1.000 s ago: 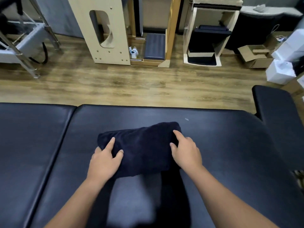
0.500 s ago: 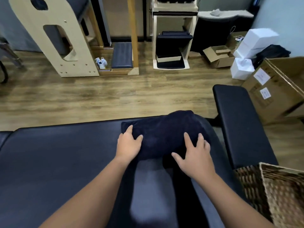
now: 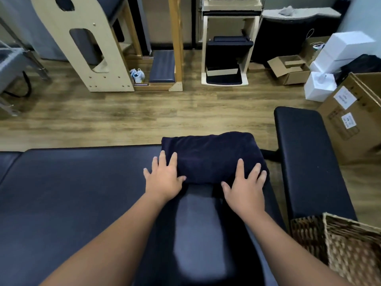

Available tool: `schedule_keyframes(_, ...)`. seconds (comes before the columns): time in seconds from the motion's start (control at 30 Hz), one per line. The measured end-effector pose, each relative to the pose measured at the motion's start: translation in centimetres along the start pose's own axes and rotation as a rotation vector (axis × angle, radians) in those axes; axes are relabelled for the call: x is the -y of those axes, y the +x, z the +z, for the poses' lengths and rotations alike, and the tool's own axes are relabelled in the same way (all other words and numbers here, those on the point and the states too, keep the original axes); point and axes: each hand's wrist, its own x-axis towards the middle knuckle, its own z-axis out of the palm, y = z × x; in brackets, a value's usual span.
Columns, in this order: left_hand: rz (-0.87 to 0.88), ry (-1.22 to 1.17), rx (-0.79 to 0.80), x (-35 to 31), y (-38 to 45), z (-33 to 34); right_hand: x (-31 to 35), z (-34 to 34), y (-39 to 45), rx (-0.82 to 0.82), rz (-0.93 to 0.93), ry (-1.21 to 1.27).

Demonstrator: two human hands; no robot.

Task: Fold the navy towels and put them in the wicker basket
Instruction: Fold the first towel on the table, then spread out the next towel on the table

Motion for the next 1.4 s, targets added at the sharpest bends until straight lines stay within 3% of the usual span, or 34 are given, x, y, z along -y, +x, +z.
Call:
schedule_keyframes(0.17,-0.016,-0.178,-0.009,3.8,-5.6,-0.3,0.9,1.3,-3.9,0.053,-0.034,0.086)
schedule_keyframes(0.3,-0.110,-0.321,0.044,7.0,-11.9,-0.1,2.1,3.3,-7.7,0.169,-0.228,0.139)
schedule_keyframes(0.53,-0.411,-0.620,0.011,14.9,-27.6,4.0,6.1,7.6,-18.5,0.508,-0.602,-0.208)
schedule_keyframes(0.83,-0.684,-0.907,-0.111,21.1,-50.8,13.1,8.7,11.2,-35.0,0.672,-0.961,-0.349)
schedule_keyframes(1.1,-0.938,-1.169,-0.249,20.9,-65.2,18.4,9.2,13.9,-46.5,0.969,-1.008,-0.407)
schedule_keyframes(1.4,-1.115,-1.302,-0.316,23.4,-67.3,19.0,13.9,17.3,-48.4,1.210,-0.987,-0.446)
